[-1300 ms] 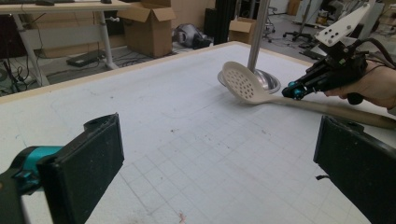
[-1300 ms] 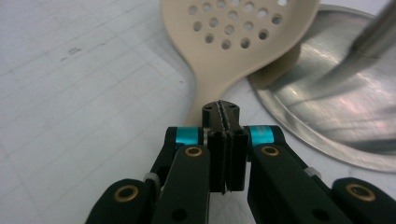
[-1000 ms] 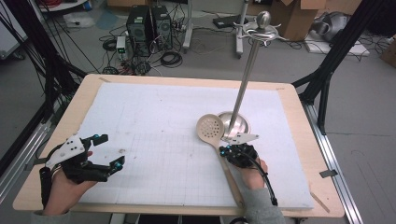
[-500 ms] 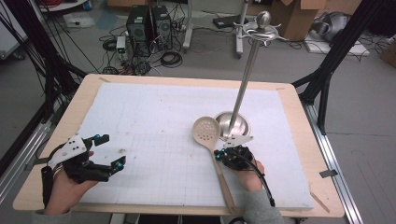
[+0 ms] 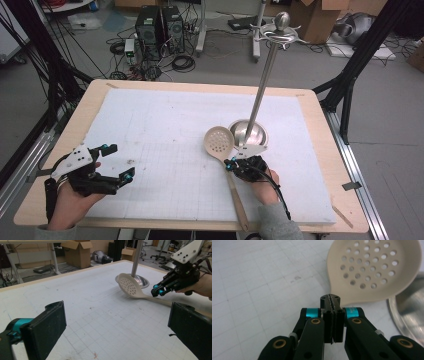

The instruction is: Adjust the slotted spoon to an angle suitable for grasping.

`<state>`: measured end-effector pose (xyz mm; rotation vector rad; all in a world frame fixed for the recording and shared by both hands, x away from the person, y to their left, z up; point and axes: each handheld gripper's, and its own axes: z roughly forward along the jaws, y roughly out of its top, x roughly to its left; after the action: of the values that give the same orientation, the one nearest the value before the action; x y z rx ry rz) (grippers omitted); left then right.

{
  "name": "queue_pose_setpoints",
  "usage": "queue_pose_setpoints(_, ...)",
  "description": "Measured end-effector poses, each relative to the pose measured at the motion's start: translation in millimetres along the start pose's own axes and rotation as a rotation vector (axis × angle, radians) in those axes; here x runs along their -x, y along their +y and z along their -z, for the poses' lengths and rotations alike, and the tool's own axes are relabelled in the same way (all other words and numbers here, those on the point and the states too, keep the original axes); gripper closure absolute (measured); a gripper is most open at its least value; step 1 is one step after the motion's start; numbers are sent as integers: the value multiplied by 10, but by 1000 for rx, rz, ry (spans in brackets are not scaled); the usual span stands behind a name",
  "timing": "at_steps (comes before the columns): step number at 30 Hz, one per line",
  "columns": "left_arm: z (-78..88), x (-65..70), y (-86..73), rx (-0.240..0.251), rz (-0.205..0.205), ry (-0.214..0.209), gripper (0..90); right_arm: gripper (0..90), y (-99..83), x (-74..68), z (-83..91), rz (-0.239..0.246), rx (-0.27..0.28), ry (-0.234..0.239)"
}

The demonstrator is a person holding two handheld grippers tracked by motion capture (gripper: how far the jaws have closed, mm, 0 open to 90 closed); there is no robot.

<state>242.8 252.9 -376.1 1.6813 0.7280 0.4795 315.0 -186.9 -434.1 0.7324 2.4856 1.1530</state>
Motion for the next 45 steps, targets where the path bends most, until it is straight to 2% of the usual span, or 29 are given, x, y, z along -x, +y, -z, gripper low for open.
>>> queue_pose_setpoints(3, -3, 4, -10, -7, -1, -1, 20, 900, 30, -5, -30, 15, 4, 15)
queue_pose_setpoints(5, -10, 3, -20, -11, 0, 0, 20, 900, 46, -26, -78, 51, -10, 46)
queue_pose_setpoints(7, -17, -2, -27, -17, 0, 3, 20, 900, 54, -71, -171, 121, -34, 80)
queue_pose_setpoints(8, -20, -4, -31, -19, 0, 3, 20, 900, 54, -70, -189, 126, -32, 82)
queue_pose_setpoints(15, 2, -25, -32, -10, 7, 8, 20, 900, 10, -76, -143, 83, -44, 44)
queue_pose_setpoints(21, 8, -21, -28, -11, 1, 5, 20, 900, -87, -58, -52, 47, -40, 37)
queue_pose_setpoints(24, 10, -20, -25, -11, 0, 5, 20, 900, -109, -53, -28, 37, -36, 30)
queue_pose_setpoints(25, 6, -20, -26, -11, 1, 6, 20, 900, -105, -63, -14, 52, -36, 26)
queue_pose_setpoints(27, 1, -24, -24, -14, 0, 6, 20, 900, -93, -76, 57, 57, 8, 50)
queue_pose_setpoints(28, -2, -25, -23, -12, 1, 5, 20, 900, -93, -76, 57, 57, 8, 50)
queue_pose_setpoints(29, -5, -26, -21, -10, 2, 3, 20, 900, -87, -75, 179, 57, 35, 54)
queue_pose_setpoints(30, -5, -27, -18, -11, -1, 3, 20, 900, -87, -75, 179, 57, 35, 54)
queue_pose_setpoints(31, -7, -26, -15, -10, -2, 1, 20, 900, -124, -79, 306, 77, 32, 67)
queue_pose_setpoints(32, -10, -23, -12, -6, 2, 1, 20, 900, -124, -79, 306, 77, 32, 67)
queue_pose_setpoints(34, -14, -19, -4, -4, 1, -1, 20, 900, -276, -85, 450, 104, 11, 110)
queue_pose_setpoints(35, -23, -14, 2, -5, -3, -5, 20, 900, -347, -84, 488, 99, 8, 130)
queue_pose_setpoints(36, -23, -14, 2, -5, -3, -5, 20, 900, -347, -84, 488, 99, 8, 130)
queue_pose_setpoints(37, -31, -9, 5, -5, -5, -7, 20, 900, -477, -69, 540, 89, 13, 153)
queue_pose_setpoints(39, -47, 0, 15, -5, -6, -9, 20, 900, -525, -63, 562, 78, 14, 157)
queue_pose_setpoints(40, -54, 4, 20, -4, -7, -11, 21, 900, -584, -57, 599, 66, 32, 177)
queue_pose_setpoints(44, -78, 4, 25, -6, -11, -16, 20, 900, -612, -70, 628, 64, 35, 202)
queue_pose_setpoints(45, -83, -1, 25, -6, -11, -17, 20, 900, -625, -84, 628, 64, 32, 221)
